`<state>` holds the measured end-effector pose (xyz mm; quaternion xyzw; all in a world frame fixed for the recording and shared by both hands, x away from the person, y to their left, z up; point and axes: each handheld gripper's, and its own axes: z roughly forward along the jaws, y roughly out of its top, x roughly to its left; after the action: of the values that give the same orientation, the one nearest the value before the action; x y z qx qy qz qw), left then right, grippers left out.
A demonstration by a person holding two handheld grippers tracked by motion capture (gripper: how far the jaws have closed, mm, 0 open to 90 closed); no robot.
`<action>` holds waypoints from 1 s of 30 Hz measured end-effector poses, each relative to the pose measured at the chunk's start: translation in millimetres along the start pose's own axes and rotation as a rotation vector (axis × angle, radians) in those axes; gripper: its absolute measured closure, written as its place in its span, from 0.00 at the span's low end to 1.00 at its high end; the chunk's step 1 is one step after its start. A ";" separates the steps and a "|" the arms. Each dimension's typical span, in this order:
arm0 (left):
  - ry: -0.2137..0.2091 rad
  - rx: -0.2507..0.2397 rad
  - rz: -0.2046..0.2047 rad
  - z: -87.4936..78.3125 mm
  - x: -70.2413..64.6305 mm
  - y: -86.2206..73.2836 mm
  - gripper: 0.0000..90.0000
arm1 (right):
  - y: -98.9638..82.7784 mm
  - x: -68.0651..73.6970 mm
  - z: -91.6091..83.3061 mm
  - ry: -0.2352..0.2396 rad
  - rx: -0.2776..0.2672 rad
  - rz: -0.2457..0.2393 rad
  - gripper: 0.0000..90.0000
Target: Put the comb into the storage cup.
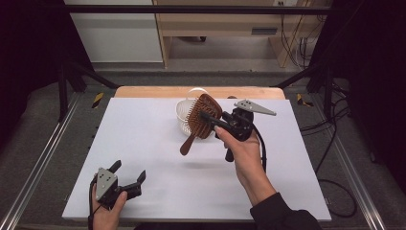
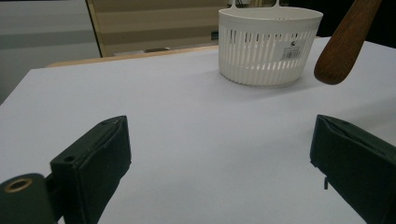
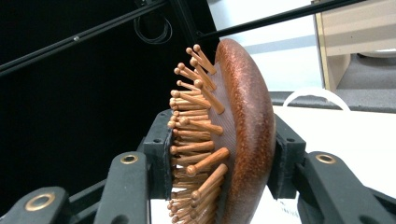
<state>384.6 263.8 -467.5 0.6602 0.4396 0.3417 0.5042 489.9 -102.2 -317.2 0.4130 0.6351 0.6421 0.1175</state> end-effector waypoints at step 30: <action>0.055 0.005 0.020 1.4 11.9 -8.1 0.07 | 54.6 -20.2 41.3 -0.090 -0.103 0.036 0.58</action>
<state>388.4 275.1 -475.6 0.6560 0.4475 0.3636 0.4870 551.1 -95.2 -281.2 0.4460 0.5877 0.6569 0.1556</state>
